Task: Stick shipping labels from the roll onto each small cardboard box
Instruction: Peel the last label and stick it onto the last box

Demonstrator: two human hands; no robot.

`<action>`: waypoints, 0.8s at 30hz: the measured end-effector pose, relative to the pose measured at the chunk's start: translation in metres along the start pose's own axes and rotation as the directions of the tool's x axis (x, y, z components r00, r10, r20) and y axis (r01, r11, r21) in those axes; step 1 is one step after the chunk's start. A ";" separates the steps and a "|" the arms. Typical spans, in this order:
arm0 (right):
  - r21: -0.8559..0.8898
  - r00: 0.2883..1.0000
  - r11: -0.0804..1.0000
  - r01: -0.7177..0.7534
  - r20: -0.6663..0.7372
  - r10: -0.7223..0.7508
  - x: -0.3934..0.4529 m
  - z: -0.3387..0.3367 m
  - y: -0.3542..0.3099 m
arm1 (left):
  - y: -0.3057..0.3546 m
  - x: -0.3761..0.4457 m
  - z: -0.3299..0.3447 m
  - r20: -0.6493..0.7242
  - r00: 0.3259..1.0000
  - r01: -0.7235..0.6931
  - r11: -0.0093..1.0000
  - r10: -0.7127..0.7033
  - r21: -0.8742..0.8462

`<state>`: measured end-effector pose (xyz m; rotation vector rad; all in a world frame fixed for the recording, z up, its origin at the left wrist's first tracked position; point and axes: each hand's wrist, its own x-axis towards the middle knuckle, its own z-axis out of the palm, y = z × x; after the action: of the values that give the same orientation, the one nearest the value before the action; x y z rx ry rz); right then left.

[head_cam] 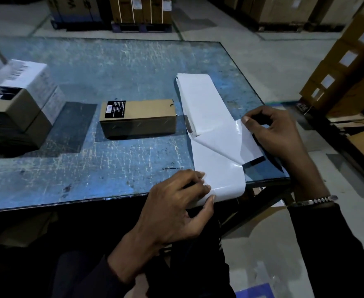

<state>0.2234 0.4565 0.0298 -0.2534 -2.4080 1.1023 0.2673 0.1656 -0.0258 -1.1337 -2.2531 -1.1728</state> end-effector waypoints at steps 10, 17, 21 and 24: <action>-0.046 0.994 0.996 -0.073 -0.083 0.070 0.049 0.014 0.003 | -0.001 0.003 0.000 0.008 1.000 0.016 0.999 -0.015 -0.038; -0.045 0.973 0.978 -0.201 -0.127 0.194 0.060 0.017 0.006 | -0.002 0.003 0.005 -0.026 0.999 0.024 1.000 -0.024 -0.017; 0.034 0.960 0.979 -0.201 -0.194 0.203 0.069 0.005 0.031 | -0.001 0.003 0.005 -0.041 0.999 0.021 1.000 -0.021 -0.004; 0.058 0.942 0.965 -0.256 -0.209 0.262 0.071 -0.006 0.025 | -0.002 0.003 0.006 -0.043 0.999 0.019 1.000 -0.019 0.007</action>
<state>0.1642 0.5017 0.0389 -0.6618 -2.2069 1.1563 0.2644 0.1712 -0.0280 -1.0761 -2.2384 -1.1837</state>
